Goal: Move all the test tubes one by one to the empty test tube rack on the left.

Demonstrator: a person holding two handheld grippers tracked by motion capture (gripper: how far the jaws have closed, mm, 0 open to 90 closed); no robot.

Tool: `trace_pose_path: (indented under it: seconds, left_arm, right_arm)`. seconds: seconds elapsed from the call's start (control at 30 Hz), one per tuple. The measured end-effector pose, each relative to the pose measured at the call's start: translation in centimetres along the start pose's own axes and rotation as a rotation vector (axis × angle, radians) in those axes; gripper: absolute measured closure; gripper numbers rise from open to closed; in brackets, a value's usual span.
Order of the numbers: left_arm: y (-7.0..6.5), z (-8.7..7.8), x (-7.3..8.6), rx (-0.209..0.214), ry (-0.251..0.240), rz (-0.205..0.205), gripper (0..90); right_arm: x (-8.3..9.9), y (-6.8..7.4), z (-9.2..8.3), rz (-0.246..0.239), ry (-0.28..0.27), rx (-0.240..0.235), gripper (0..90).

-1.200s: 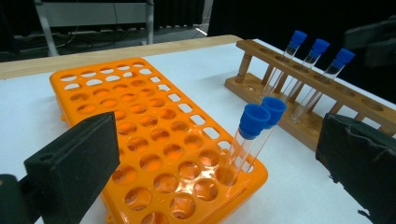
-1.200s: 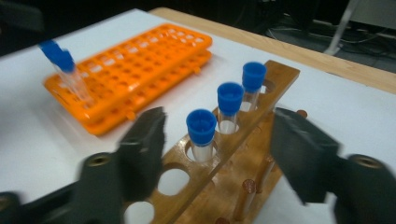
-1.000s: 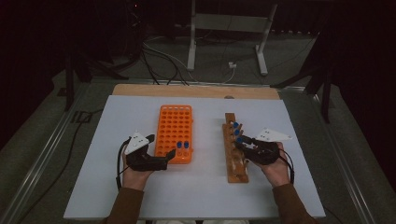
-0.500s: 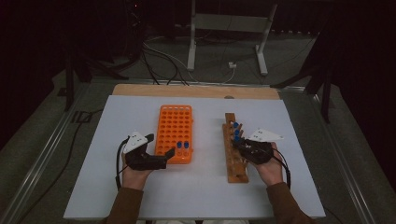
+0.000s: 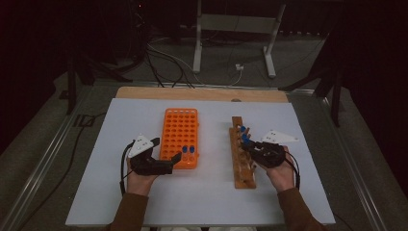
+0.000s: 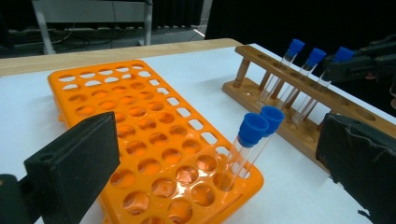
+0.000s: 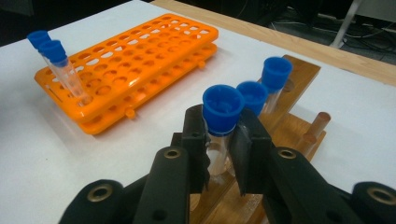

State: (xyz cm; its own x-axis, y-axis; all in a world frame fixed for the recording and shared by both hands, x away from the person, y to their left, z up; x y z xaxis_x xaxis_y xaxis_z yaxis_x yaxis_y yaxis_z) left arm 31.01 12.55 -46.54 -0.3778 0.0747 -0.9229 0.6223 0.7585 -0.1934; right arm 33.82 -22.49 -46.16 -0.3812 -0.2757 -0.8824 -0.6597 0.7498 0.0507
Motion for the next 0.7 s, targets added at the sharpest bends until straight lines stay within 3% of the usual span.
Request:
trace_pose_path:
  seconds: [0.5,0.7]
  left_arm:
    - [-1.9,1.1,-2.0,0.026,0.0,0.078,0.8]
    - [-2.5,1.7,-2.6,0.034,-0.013,0.077,0.8]
  right_arm:
    - [-2.9,0.2,-1.3,-0.007,0.025,-0.017,77.3]
    - [-4.0,0.1,-2.0,-0.002,0.032,-0.013,77.3]
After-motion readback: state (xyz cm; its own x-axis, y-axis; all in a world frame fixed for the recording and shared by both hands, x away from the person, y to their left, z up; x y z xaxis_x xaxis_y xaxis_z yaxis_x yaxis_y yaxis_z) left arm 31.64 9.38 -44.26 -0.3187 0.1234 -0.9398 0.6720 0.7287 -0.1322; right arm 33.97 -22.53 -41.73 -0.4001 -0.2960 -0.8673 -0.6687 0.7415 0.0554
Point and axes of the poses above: each handheld gripper's, and its own axes: z roughly forward along the jaws, x roughly out of its underside, y roughly to its left, the point moved 3 cm from there along z, roughly forward along the jaws, and after that the axes turned 2 degrees about -y, right-handed, at the moved point
